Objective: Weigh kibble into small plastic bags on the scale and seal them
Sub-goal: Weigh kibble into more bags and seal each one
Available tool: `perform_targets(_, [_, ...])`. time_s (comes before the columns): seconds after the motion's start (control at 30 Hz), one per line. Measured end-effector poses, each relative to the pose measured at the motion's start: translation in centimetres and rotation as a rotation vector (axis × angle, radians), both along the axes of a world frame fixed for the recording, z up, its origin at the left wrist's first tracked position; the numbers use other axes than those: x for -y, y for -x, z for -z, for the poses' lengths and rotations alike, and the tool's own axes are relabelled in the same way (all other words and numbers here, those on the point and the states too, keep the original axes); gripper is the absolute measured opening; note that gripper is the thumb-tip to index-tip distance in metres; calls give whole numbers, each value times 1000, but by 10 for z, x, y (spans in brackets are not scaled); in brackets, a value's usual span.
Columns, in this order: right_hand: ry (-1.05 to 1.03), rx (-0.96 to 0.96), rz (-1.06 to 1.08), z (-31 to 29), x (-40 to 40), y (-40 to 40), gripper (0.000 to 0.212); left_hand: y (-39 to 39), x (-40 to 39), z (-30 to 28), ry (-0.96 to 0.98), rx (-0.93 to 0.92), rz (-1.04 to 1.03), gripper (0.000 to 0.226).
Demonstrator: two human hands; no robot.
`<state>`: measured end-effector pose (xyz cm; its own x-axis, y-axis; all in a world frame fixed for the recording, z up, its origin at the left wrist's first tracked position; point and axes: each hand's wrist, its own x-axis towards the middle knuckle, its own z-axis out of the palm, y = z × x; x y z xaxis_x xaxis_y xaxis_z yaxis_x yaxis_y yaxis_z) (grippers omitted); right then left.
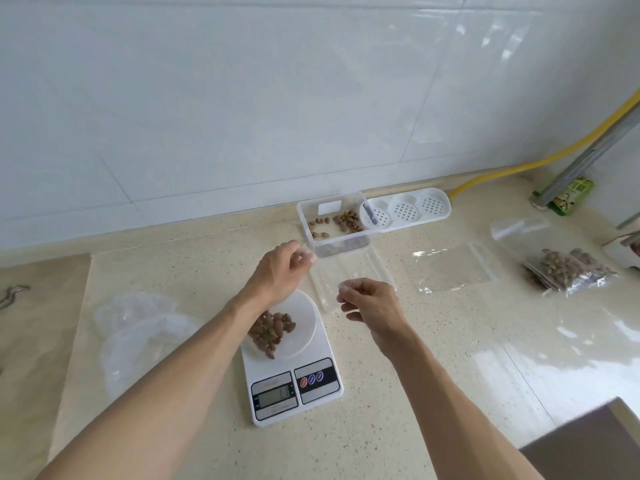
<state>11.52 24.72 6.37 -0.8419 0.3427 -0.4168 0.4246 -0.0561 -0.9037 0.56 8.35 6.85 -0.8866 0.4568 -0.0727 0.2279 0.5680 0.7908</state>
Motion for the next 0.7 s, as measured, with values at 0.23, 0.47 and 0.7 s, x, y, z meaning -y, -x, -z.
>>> perform_targets(0.23, [74, -121, -49, -36, 19, 4, 13, -14, 28, -40, -321, 120, -148, 23])
perform_targets(0.47, [26, -201, -75, -68, 23, -7, 19, -32, 38, -68, -422, 86, -189, 25])
perform_targets(0.7, [-162, -355, 3, -96, 21, -16, 21, -44, 41, -94, -329, -84, -46, 28])
